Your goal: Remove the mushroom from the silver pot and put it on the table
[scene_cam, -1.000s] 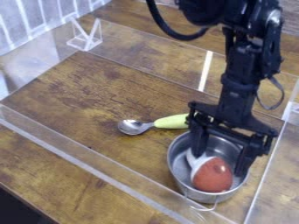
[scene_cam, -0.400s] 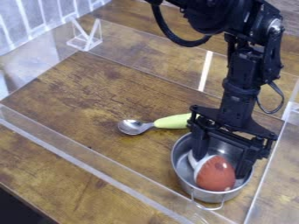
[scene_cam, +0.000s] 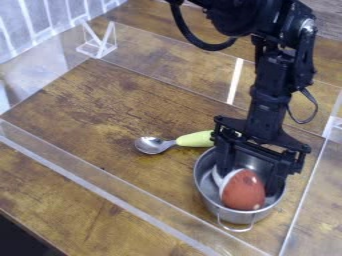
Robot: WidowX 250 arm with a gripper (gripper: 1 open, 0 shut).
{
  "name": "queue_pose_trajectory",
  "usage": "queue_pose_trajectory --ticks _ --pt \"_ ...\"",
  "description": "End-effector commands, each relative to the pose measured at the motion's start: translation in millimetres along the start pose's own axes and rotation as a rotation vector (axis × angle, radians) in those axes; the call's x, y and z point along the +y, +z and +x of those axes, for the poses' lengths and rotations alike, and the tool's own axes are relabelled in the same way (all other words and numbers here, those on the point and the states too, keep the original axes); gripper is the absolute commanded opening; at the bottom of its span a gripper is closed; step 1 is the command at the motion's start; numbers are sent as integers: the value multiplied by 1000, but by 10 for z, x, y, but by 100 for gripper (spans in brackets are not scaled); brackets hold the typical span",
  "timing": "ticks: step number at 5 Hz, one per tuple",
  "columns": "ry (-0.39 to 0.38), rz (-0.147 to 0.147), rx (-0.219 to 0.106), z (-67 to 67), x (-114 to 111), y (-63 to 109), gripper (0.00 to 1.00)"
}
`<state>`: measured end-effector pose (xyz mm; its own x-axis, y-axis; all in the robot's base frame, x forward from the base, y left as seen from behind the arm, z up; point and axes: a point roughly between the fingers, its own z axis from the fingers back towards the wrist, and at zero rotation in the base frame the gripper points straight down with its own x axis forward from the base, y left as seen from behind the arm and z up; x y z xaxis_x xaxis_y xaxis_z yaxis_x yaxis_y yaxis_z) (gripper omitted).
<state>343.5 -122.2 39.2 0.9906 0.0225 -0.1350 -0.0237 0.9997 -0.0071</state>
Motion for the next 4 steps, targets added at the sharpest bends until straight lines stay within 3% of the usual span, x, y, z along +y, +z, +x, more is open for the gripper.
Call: queue_pose_trajectory --ticks 1,4 --pt "25 -1 -34 100 113 97 100" --pt "54 4 -35 130 182 120 100"
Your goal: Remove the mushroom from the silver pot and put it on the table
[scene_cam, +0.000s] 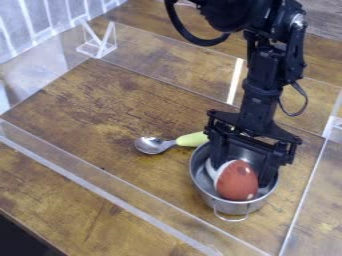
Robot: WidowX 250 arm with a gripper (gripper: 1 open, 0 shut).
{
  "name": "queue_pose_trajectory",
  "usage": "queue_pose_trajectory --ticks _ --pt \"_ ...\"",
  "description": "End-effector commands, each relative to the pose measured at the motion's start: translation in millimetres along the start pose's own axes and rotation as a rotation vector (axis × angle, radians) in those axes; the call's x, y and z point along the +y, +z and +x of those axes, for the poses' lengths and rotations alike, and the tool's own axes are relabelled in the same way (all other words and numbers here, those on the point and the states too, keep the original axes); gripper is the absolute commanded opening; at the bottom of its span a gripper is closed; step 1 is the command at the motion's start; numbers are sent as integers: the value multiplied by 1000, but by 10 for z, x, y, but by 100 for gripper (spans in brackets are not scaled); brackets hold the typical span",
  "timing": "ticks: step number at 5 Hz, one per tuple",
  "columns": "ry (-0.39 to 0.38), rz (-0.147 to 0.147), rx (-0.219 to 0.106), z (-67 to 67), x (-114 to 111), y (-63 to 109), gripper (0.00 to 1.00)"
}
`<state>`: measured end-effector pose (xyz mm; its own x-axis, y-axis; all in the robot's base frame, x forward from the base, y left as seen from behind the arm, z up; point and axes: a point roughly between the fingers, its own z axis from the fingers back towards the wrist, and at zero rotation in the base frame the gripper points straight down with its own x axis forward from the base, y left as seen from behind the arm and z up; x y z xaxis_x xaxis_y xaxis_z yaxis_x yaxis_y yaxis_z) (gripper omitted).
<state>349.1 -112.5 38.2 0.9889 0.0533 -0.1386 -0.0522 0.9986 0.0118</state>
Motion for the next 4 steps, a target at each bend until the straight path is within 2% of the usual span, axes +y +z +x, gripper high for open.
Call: queue_pose_trajectory --ticks 1,2,3,4 --pt "32 -12 -39 60 86 144 100" --pt "41 -13 -40 42 82 170 100" --pt "40 -9 -41 43 93 181 0" --pt "35 -2 -50 38 112 333 0"
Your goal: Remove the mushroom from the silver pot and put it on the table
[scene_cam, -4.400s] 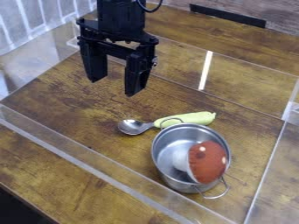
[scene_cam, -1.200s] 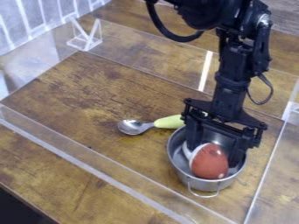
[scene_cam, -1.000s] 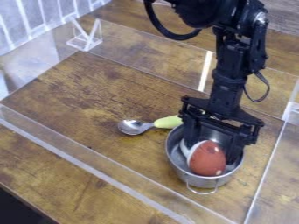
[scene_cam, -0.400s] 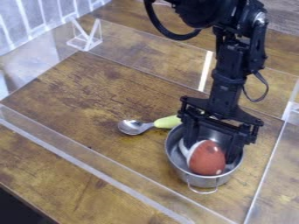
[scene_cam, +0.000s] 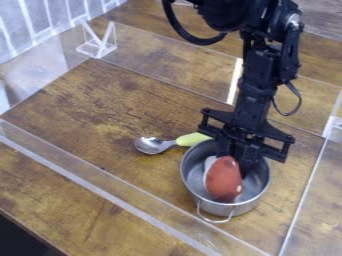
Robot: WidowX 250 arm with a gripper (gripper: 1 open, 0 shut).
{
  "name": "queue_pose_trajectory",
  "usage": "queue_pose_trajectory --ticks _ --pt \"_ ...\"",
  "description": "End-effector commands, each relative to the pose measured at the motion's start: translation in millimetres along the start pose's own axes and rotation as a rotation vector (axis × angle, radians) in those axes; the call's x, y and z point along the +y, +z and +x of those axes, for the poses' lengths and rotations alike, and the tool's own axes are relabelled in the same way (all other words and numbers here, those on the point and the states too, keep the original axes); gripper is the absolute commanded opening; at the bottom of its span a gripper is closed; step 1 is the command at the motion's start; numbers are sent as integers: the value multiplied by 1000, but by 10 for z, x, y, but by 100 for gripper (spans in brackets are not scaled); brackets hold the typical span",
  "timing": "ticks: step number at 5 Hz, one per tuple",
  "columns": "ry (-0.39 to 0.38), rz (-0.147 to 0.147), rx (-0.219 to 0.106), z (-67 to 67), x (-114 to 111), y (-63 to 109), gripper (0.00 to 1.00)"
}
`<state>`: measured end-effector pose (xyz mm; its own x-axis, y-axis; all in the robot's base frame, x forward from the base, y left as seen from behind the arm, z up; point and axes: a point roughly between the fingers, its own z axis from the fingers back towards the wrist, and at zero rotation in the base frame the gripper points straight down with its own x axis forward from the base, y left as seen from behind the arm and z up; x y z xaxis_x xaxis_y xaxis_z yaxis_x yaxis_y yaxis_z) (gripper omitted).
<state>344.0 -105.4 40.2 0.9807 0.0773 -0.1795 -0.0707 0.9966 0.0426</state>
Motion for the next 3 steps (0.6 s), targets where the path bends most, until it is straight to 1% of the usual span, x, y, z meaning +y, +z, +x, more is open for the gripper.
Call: queue_pose_trajectory --ticks 1,2,3 --pt "8 -32 -114 67 83 563 0" --pt "1 -47 -164 59 154 949 0" --pt "12 -76 -218 78 292 1324 0"
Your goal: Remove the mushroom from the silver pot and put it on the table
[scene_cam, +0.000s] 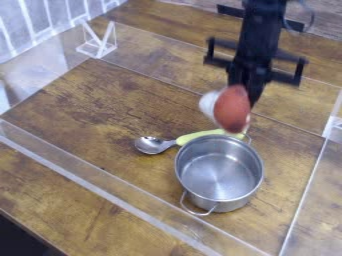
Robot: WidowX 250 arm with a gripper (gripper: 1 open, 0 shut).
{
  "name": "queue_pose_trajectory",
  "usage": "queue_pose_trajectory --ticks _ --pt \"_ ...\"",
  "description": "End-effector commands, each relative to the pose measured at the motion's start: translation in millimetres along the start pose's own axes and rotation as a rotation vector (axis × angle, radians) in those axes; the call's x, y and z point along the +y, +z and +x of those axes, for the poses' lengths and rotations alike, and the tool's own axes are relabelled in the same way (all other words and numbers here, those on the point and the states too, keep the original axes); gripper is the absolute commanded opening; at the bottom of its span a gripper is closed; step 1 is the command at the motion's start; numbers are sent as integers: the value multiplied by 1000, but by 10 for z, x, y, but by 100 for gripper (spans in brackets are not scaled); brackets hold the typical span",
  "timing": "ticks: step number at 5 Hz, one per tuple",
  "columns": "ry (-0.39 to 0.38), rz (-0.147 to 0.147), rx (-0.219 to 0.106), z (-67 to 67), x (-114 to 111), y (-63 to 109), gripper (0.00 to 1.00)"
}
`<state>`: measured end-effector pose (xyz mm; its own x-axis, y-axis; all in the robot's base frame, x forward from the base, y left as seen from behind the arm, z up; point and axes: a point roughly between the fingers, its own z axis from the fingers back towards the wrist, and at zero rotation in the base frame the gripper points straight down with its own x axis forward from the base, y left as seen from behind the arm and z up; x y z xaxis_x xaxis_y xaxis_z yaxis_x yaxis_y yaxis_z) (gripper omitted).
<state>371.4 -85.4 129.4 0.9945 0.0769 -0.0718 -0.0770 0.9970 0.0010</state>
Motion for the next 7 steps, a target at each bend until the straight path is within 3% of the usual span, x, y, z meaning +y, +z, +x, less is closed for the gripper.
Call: queue_pose_trajectory --ticks 1,2,3,4,7 --pt "50 -55 -153 62 322 477 0" --pt "95 -56 -177 75 614 423 0" --pt "101 -59 -197 48 829 489 0" --pt "94 -60 -216 96 1002 336 0" --pt "63 -103 -220 267 661 288 0"
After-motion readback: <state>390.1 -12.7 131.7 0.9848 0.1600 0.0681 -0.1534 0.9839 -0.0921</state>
